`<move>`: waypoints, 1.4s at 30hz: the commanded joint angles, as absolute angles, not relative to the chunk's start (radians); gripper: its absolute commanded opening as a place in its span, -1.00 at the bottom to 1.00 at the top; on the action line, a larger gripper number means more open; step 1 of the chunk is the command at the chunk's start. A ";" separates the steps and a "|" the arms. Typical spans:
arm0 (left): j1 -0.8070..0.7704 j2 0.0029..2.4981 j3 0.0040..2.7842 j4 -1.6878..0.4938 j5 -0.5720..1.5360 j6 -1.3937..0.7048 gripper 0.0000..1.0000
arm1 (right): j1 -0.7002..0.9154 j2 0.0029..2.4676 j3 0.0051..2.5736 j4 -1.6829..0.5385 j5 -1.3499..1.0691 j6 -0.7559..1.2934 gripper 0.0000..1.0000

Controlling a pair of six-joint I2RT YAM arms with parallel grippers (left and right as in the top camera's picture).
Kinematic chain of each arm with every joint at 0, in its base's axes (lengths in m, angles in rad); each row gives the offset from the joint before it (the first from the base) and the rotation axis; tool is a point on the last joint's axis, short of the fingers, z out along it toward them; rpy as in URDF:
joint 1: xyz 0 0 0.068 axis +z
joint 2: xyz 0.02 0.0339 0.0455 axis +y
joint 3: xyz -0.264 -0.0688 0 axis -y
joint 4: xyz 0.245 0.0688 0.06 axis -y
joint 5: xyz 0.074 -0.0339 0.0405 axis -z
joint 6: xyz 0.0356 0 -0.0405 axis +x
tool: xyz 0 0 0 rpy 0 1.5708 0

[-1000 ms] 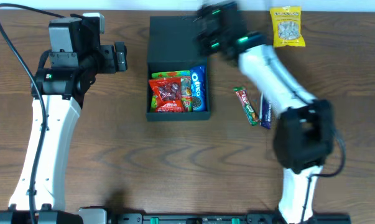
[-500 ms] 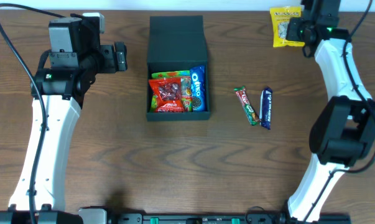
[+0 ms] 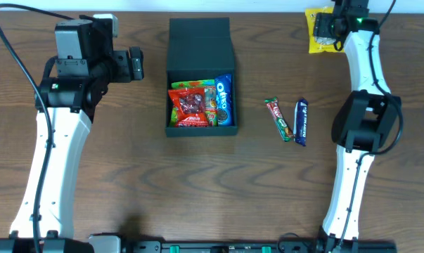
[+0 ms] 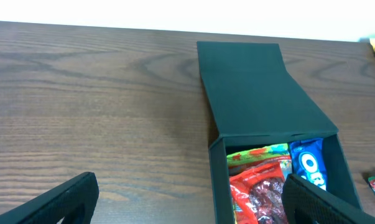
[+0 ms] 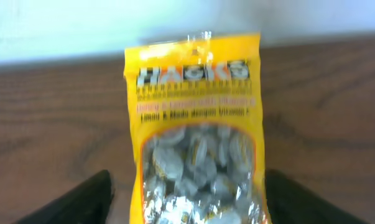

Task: Pack container
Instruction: 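Reach the right gripper to the yellow Hacks bag and grasp it, then carry the yellow Hacks bag over the box with the right gripper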

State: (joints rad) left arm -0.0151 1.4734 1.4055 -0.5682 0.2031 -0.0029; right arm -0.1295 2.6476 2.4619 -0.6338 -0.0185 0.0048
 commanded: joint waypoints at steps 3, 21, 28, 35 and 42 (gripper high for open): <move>-0.014 1.454 1.432 -0.565 0.203 -0.008 0.91 | -0.137 2.685 2.492 -0.559 -0.015 -0.002 0.76; -0.014 1.455 1.432 -0.564 0.200 -0.023 0.90 | -0.139 2.811 2.491 -0.546 0.065 -0.001 0.04; -0.014 1.455 1.432 -0.564 0.200 -0.023 0.90 | -0.135 2.794 2.515 -0.677 0.063 -0.001 -0.64; -0.014 1.455 1.432 -0.547 0.200 -0.022 0.90 | -0.118 2.619 2.547 -0.784 -0.028 -0.074 -0.73; -0.014 1.454 1.432 -0.514 0.200 -0.022 0.90 | -0.143 2.408 2.518 -0.913 -0.166 -0.038 -0.80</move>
State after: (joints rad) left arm -0.0151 1.4723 1.4055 -0.5224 0.2031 -0.0074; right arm -0.1307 2.5427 2.5259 -0.8932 -0.1101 -0.0437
